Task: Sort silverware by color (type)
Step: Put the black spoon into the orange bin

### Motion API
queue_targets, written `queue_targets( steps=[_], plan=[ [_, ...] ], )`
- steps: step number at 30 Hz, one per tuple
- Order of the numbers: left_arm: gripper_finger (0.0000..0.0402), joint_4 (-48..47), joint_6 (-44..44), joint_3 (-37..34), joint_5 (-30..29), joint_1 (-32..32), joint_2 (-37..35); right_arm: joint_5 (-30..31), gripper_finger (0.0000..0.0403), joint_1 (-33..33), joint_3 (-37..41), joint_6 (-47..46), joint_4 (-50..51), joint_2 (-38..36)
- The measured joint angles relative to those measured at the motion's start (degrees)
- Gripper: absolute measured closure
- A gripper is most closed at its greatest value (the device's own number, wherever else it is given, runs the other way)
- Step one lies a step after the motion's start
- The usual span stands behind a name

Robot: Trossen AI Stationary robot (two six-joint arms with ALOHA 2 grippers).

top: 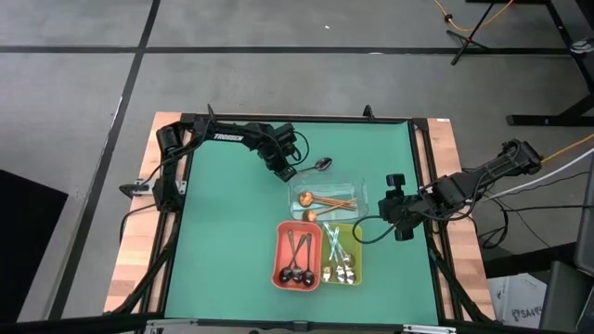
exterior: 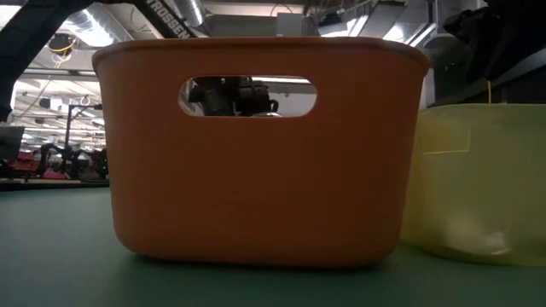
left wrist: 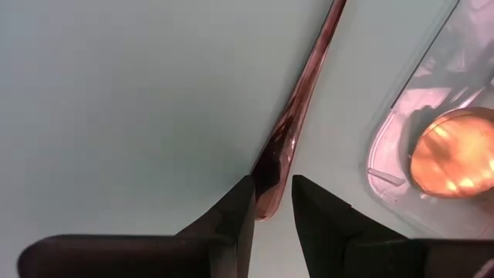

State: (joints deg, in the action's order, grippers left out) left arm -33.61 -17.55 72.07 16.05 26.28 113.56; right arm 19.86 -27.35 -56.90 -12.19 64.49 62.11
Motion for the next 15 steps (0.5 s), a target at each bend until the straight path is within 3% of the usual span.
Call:
queue_targets(
  steps=[15],
  plan=[
    [0.0319,5.28,-2.35,-0.24,0.05,2.37,0.35,0.02,0.0278,0.00,0.00,0.04,-0.01,0.00]
  ],
)
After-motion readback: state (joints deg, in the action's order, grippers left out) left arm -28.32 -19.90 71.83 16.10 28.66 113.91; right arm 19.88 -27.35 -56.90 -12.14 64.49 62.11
